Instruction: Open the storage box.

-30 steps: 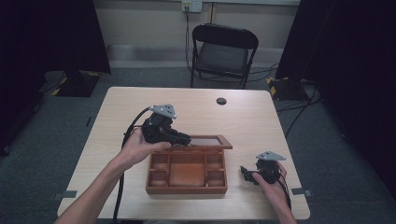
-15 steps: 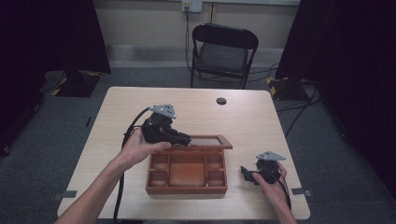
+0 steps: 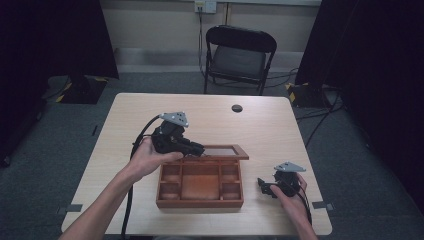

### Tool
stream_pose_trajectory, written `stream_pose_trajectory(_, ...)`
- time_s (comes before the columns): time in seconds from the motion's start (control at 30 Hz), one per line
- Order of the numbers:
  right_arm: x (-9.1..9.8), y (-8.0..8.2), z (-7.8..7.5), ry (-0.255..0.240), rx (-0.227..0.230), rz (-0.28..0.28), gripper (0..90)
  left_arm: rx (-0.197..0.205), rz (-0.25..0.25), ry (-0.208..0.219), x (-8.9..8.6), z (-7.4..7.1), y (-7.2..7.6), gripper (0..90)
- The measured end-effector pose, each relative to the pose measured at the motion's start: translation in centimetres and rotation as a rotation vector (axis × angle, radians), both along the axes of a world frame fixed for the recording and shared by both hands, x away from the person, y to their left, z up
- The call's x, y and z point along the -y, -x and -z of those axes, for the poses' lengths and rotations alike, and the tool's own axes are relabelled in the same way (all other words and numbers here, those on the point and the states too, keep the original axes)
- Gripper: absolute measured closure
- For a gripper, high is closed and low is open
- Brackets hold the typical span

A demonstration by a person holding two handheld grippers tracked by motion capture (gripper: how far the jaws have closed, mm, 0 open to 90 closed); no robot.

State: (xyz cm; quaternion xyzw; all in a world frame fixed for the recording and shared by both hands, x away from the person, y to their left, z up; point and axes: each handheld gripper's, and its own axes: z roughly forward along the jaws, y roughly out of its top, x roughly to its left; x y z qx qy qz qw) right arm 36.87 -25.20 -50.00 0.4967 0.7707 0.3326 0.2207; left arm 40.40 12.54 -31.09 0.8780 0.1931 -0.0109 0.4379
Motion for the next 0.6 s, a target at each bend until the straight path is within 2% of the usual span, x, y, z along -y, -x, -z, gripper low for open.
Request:
stream_pose_trajectory(0.17,0.01,0.0,0.0,0.001,0.0,-0.001,12.1,-0.002,0.001,0.012,0.01,0.12,0.02,82.2)
stream_pose_trajectory(0.6,0.01,0.0,0.0,0.001,0.0,-0.001,12.1,0.0,0.008,0.003,0.05,0.1,0.04,82.2)
